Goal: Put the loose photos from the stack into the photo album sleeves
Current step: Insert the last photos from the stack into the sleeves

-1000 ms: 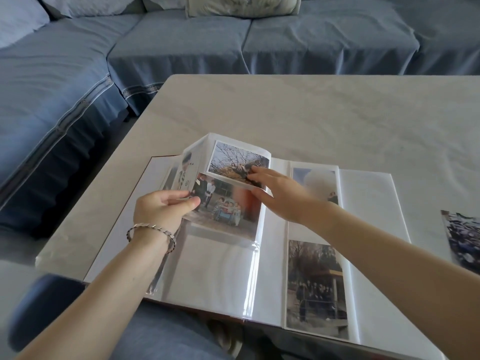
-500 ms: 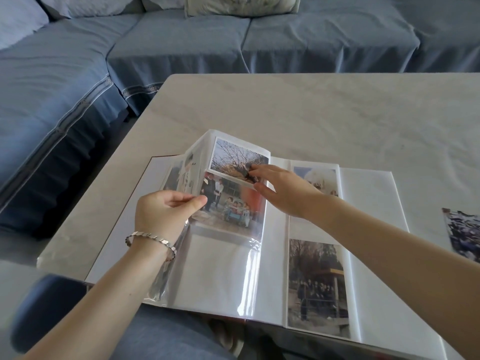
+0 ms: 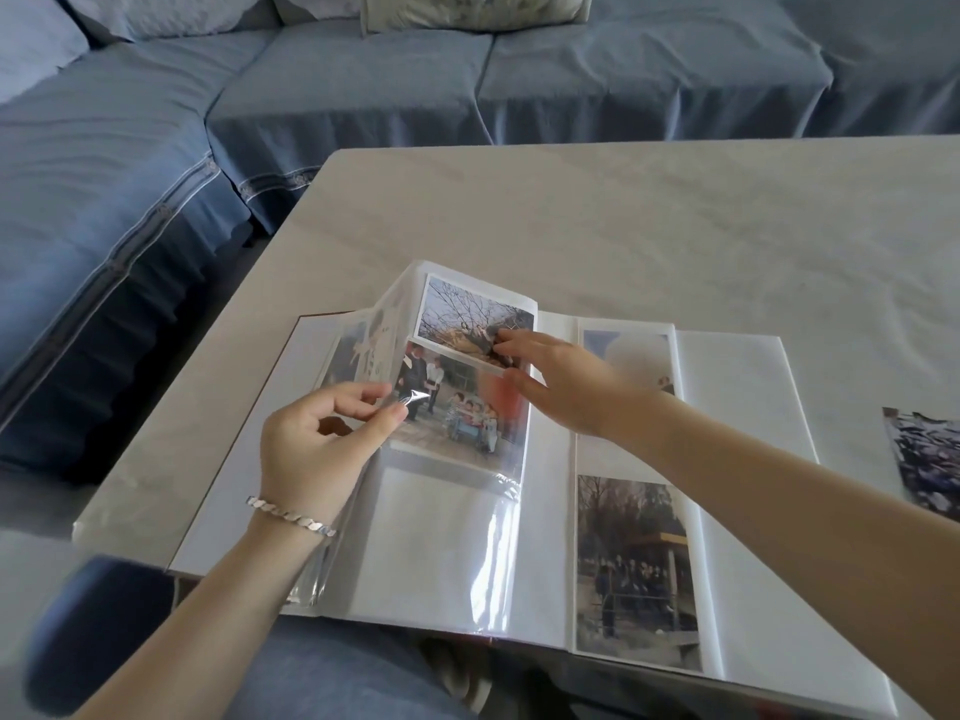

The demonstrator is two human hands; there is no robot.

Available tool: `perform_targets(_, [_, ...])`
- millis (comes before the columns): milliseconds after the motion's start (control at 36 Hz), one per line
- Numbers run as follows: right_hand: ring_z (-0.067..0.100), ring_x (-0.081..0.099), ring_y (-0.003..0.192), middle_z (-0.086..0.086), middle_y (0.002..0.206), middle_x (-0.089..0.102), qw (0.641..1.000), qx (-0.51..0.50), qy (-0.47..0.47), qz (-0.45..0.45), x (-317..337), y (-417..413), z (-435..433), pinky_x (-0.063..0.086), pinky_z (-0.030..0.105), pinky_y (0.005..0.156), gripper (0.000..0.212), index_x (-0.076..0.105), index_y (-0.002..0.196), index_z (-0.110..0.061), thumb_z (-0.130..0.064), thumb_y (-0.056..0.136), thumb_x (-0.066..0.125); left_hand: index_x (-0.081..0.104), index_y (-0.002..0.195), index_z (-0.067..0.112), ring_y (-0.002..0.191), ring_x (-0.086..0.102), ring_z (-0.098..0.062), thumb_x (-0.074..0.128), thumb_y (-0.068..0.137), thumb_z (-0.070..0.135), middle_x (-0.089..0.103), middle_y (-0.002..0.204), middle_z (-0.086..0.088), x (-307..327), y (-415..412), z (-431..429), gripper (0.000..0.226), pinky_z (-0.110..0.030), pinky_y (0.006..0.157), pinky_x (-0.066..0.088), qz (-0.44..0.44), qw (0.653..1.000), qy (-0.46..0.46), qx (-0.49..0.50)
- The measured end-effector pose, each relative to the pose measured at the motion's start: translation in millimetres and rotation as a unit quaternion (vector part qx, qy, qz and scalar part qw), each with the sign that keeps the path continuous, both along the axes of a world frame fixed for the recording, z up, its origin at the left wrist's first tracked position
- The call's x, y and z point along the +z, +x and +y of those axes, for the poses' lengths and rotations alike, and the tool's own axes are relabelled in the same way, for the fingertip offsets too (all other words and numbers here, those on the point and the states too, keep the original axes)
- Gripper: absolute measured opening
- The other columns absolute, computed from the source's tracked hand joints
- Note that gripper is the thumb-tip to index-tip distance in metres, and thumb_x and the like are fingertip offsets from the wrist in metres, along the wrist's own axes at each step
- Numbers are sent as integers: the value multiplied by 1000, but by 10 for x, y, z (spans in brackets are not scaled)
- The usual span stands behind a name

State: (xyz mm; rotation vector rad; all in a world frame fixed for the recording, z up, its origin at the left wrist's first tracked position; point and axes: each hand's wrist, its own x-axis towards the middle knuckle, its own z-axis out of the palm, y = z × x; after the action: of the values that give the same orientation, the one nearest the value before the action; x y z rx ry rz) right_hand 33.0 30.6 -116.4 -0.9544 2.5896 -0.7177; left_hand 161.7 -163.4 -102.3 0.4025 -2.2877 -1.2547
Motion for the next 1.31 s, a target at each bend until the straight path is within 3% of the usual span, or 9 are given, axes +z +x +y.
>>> perform_targets(333, [15,35,133,-12,152,27,1000,-15,-13,12,1,7,7,25,23,103,38,45,137,-22,-27,100,38,70,66,39,61,65,-3,74,64,34,69,72,25,56,-10,31,6,-13,59,50,67,997,11,-27])
perform_targets(528, [13,31,135,-11,152,27,1000,-18,-7,3,-8,5,-10,23,23,105,39,43,139,-24,-28,100,38,67,58,34,61,64,0,79,69,19,67,67,28,7,-17,-2,22,-8,57,47,56,998,-23,-8])
perform_targets(667, [13,29,137,-9,153,26,1000,-15,-5,-4,-3,10,-11,20,20,102,41,41,140,-24,-29,100,37,64,59,34,58,62,-29,81,69,18,66,65,29,-30,-4,-38,25,-25,53,47,25,998,-48,40])
perform_targets(861, [11,21,140,-9,155,20,1000,-10,8,-13,-27,16,-1,16,21,107,44,36,143,-25,-34,100,35,65,67,18,58,63,4,83,66,13,67,59,15,-98,-65,-116,18,-14,57,46,-93,992,35,83])
perform_targets(972, [10,23,139,-13,155,18,1000,-6,20,-14,-39,51,32,19,23,107,44,35,143,-27,-35,100,33,59,112,11,83,59,-16,74,74,2,63,87,3,-94,-88,-82,41,-27,75,44,-167,975,-136,58])
perform_targets(1056, [11,31,135,-15,154,18,1000,-2,23,-9,-47,81,88,24,27,107,43,37,142,-27,-33,100,36,63,108,-1,105,58,-25,68,77,-6,62,112,-14,-67,-97,114,32,-33,91,43,-77,965,-240,-68])
perform_targets(1139, [11,29,137,-15,154,20,1000,-2,30,-1,-64,103,189,21,27,109,43,37,142,-28,-31,99,38,64,116,5,121,49,-12,61,88,11,52,134,-7,-88,-110,303,28,-17,101,31,-93,930,-266,-237])
perform_targets(1222, [10,30,136,-14,154,21,1000,-4,31,3,-83,132,344,20,26,110,42,37,141,-28,-31,99,39,35,142,29,140,10,-1,44,95,42,17,151,12,-206,-118,369,49,-17,113,1,-191,882,-324,-285])
perform_targets(1306, [6,21,139,-15,153,22,1000,-21,21,0,-110,179,541,16,25,112,40,39,139,-30,-30,99,40,3,146,39,144,-8,-8,26,95,54,-5,156,12,-282,-157,343,58,-26,114,-4,-298,857,-363,-213])
